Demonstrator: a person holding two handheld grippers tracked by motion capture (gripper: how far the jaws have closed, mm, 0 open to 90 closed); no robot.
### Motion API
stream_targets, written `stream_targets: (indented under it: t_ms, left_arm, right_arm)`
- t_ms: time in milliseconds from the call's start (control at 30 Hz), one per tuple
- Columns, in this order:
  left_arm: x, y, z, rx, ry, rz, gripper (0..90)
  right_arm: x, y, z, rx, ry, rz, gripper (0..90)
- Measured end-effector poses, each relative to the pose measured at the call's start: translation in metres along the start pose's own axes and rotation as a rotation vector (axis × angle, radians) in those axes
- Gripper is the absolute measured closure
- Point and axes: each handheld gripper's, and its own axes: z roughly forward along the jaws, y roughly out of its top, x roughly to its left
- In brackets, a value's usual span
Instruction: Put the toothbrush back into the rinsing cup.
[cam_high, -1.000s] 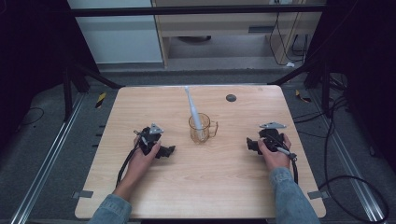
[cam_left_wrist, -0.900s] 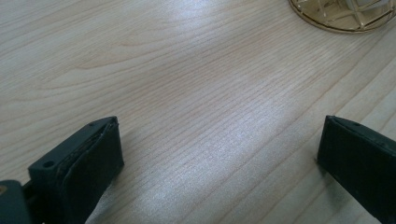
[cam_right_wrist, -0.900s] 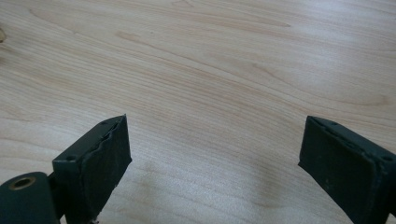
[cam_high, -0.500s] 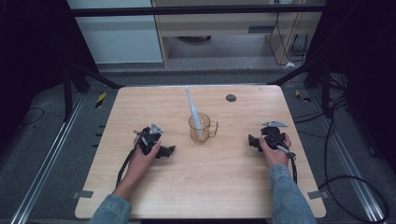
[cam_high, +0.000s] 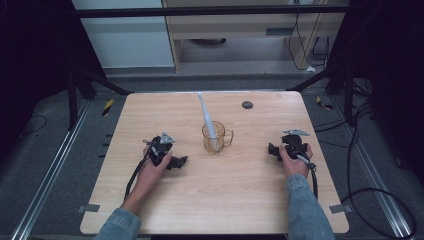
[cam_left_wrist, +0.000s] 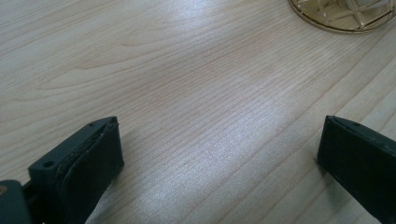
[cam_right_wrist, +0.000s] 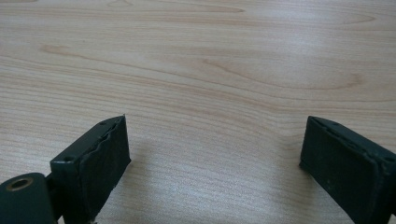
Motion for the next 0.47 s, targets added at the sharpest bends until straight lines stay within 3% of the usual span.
stream_targets:
  t_ms: [333,467]
  left_arm:
    - [0.0,0.0,0.0,0.0,0.0,0.0,0.0]
    - [-0.0001,-0.0001,-0.0001,0.0,0.0,0.0,0.0]
  right_arm:
    - [0.0016,-0.0005,0.0006,0.029,-0.005,-0.014,6.1]
    - [0.0038,-0.0011,0.0007,0.039,-0.063,0.047,1.8]
